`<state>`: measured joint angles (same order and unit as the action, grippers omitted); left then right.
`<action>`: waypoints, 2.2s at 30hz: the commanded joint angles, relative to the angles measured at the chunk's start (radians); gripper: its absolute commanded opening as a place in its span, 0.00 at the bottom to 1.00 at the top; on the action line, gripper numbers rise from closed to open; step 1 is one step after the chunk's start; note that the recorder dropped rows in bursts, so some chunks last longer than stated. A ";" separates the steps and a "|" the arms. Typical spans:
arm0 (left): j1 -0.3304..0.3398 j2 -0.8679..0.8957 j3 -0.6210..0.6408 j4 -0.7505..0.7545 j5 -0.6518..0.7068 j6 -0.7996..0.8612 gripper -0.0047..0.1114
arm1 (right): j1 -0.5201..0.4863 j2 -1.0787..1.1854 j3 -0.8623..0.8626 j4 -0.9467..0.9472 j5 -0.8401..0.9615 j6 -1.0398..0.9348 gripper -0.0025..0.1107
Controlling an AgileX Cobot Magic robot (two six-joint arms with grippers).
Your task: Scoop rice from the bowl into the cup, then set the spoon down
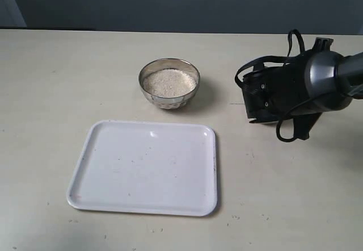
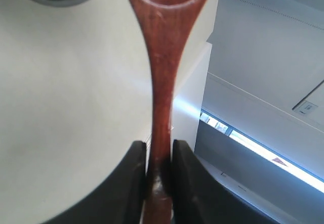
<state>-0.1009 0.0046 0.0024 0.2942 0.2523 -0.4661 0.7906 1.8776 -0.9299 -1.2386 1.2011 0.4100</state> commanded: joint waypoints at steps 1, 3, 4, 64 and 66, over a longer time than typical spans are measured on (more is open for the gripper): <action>-0.007 -0.005 -0.002 0.006 -0.011 -0.003 0.04 | 0.002 0.000 0.008 -0.010 0.010 0.014 0.02; -0.007 -0.005 -0.002 0.006 -0.011 -0.003 0.04 | 0.002 0.000 0.008 -0.008 0.008 0.019 0.02; -0.007 -0.005 -0.002 0.006 -0.011 -0.003 0.04 | 0.002 0.000 0.008 -0.008 0.008 0.022 0.02; -0.007 -0.005 -0.002 0.006 -0.011 -0.003 0.04 | -0.035 -0.130 0.008 0.447 -0.156 -0.106 0.02; -0.007 -0.005 -0.002 0.006 -0.011 -0.003 0.04 | -0.035 -0.151 0.008 0.474 -0.180 -0.115 0.02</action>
<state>-0.1009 0.0046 0.0024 0.2942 0.2523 -0.4661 0.7616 1.7588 -0.9282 -0.7977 1.0492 0.3128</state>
